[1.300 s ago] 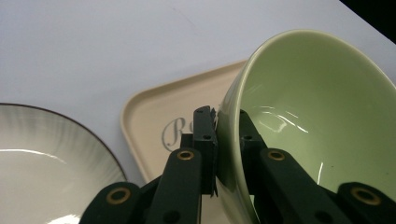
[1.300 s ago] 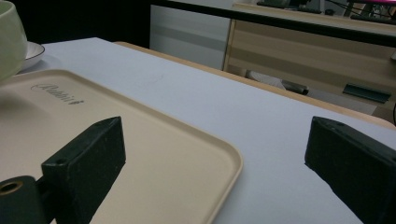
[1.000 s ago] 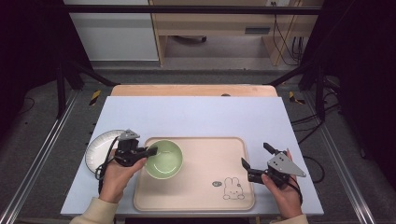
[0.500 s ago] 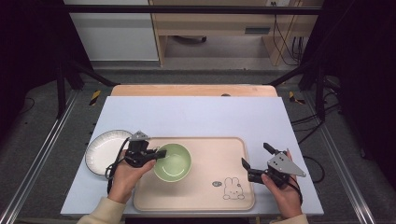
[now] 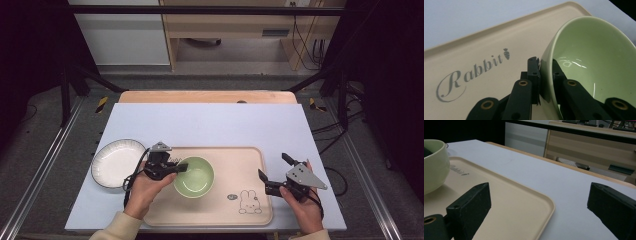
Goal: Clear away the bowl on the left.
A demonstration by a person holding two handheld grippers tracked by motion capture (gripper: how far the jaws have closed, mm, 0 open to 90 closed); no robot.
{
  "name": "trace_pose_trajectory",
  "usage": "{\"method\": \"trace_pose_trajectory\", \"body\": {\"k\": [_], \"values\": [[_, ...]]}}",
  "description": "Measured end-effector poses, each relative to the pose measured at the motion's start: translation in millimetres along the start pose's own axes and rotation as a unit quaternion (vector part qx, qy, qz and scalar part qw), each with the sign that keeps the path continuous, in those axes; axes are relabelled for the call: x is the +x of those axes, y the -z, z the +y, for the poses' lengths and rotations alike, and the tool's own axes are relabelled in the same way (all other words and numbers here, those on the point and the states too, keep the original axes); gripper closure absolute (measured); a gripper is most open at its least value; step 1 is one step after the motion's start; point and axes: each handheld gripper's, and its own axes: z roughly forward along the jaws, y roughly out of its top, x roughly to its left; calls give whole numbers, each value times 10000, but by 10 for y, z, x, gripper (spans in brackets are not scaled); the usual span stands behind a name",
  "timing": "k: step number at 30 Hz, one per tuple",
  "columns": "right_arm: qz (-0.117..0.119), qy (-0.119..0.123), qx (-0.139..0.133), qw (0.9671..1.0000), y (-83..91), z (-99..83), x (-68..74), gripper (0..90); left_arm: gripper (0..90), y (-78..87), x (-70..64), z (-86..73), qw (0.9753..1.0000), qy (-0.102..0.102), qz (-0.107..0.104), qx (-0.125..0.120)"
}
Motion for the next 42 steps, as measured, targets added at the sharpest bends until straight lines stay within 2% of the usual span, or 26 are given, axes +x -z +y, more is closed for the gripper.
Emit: {"method": "trace_pose_trajectory", "body": {"k": [4,7,21,24,26,37,42], "values": [[-6,4,8,10000,-2,-3,-2,52,829,-37,-29,2,10000,-59,-15,74],[-9,1,5,10000,-1,-3,-2,52,829,-62,-46,-2,10000,-23,-54,71],[14,-6,39,10000,-6,-5,2,53,828,-129,-23,-30,9997,-26,-35,230],[18,-14,39,10000,-6,-5,3,53,828,-136,-18,-30,9995,11,-34,299],[30,-17,39,10000,-9,-6,3,53,828,-140,-16,-31,9995,5,43,314],[66,-33,29,10000,-16,-4,14,52,829,-163,30,-45,9993,161,21,351],[66,-48,73,9999,-26,-15,11,53,832,-197,43,-48,9991,149,88,399]]}}
